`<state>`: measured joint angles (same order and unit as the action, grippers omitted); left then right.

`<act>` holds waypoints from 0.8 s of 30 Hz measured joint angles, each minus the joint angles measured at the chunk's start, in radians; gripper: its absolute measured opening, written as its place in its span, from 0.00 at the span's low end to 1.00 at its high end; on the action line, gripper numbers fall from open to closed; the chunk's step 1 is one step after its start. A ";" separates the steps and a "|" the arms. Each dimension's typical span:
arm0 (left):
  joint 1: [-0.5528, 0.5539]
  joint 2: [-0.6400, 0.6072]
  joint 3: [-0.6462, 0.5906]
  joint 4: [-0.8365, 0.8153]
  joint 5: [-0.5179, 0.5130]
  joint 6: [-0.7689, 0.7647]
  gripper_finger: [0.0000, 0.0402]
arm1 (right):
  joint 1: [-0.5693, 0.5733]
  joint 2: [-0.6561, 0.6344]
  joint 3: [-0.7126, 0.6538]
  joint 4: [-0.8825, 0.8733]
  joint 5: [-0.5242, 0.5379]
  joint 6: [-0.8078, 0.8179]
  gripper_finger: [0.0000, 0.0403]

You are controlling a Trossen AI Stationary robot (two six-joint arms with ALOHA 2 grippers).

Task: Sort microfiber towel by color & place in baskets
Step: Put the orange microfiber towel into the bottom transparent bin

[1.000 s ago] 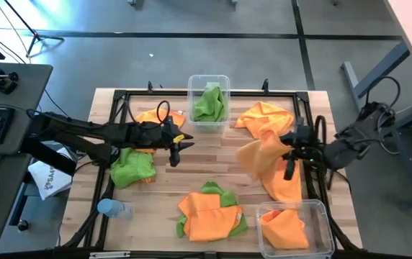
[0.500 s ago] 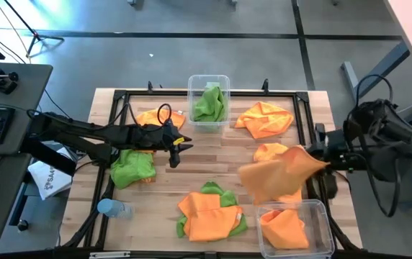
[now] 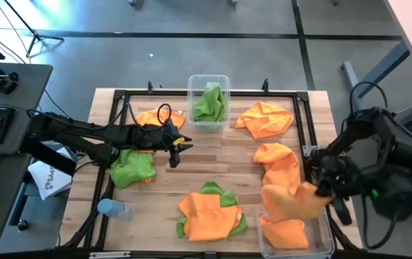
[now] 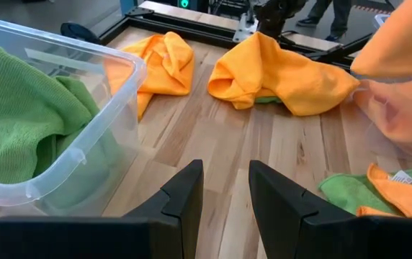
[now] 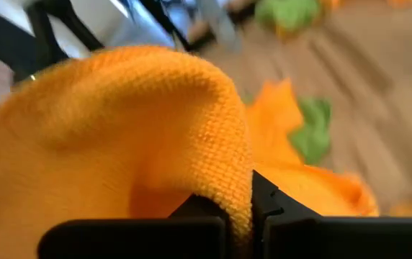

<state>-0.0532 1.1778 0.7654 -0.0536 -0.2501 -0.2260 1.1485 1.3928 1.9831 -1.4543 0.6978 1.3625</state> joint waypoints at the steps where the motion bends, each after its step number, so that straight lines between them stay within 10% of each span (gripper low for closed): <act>1: 0.000 0.000 0.000 0.000 0.000 0.000 0.26 | 0.009 0.012 0.000 -0.018 -0.033 0.041 0.00; 10: 0.000 0.000 0.000 0.000 -0.036 0.001 0.26 | 0.113 0.096 -0.001 0.024 -0.184 0.297 0.00; 24: 0.000 0.000 0.000 0.000 -0.076 -0.008 0.26 | 0.332 0.096 -0.001 0.217 0.162 0.227 0.00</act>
<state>-0.0530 1.1778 0.7654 -0.0540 -0.3266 -0.2337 1.4804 1.4892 1.9820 -1.2373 0.8601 1.5899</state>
